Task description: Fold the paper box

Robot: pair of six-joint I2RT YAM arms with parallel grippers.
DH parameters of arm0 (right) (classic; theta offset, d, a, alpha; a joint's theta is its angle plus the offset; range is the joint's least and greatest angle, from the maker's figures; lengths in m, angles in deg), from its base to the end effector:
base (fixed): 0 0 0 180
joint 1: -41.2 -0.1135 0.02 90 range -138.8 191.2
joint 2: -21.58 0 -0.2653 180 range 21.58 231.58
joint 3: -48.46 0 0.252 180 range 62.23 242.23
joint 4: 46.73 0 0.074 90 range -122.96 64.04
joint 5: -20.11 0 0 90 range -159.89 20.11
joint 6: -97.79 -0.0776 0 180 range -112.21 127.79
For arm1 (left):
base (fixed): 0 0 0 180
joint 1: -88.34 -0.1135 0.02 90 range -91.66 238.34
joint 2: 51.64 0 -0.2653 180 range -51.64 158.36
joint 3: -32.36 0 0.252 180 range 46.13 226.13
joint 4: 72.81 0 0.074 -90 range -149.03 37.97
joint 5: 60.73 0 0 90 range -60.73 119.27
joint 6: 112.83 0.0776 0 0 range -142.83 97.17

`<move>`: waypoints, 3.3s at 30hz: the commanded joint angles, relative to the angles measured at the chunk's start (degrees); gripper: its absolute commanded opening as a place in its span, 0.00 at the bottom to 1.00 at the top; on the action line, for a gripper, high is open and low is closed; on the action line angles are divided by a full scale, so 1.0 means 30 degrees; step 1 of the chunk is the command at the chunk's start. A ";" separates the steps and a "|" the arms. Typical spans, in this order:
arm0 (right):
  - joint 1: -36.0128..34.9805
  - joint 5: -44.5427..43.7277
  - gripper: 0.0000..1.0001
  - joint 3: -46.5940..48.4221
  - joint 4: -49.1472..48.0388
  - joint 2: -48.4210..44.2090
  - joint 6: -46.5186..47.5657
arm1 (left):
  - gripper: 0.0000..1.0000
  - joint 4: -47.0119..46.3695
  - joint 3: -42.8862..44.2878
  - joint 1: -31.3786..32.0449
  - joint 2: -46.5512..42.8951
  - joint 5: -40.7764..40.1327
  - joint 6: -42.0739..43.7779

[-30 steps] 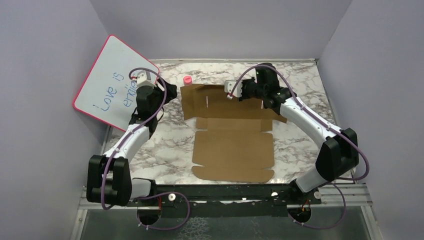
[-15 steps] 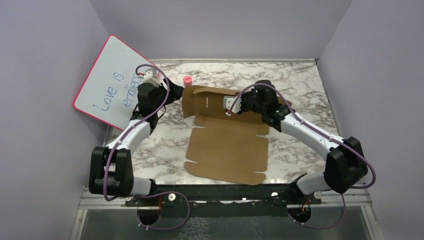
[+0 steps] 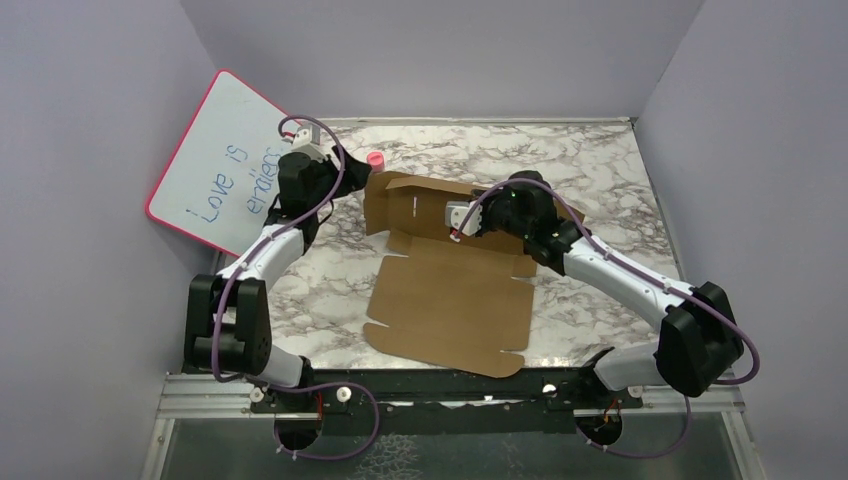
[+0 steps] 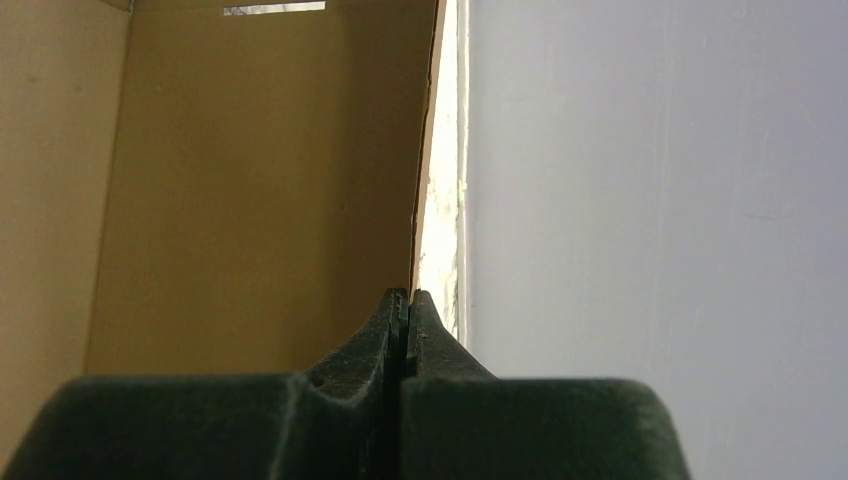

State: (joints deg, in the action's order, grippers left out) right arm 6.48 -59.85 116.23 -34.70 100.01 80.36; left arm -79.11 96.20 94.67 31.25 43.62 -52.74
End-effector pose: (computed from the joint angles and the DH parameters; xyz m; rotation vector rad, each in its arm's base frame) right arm 0.2826 0.2123 0.2688 -1.6517 1.0729 -0.2612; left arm 0.3665 -0.0600 0.2616 -0.1936 1.8274 -0.6731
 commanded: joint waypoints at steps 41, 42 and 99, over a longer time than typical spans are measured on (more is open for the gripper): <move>-0.0785 -0.2455 0.01 -0.0051 -0.2106 0.0587 0.0813 | 0.12 -0.0824 -0.3646 0.3303 -0.2593 0.2588 -0.0053; -0.0771 -0.2588 0.01 0.0039 -0.2166 0.0777 0.0665 | 0.12 -0.0817 -0.3767 0.3445 -0.2715 0.2485 0.0016; -0.0790 -0.2607 0.01 -0.0776 -0.5443 0.1023 0.3605 | 0.31 -0.1316 0.1131 0.5303 0.1719 -0.1007 -0.2791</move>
State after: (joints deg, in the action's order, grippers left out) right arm 4.56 -67.61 115.18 -45.12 103.34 89.24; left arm -79.00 98.82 109.51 36.00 41.00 -60.74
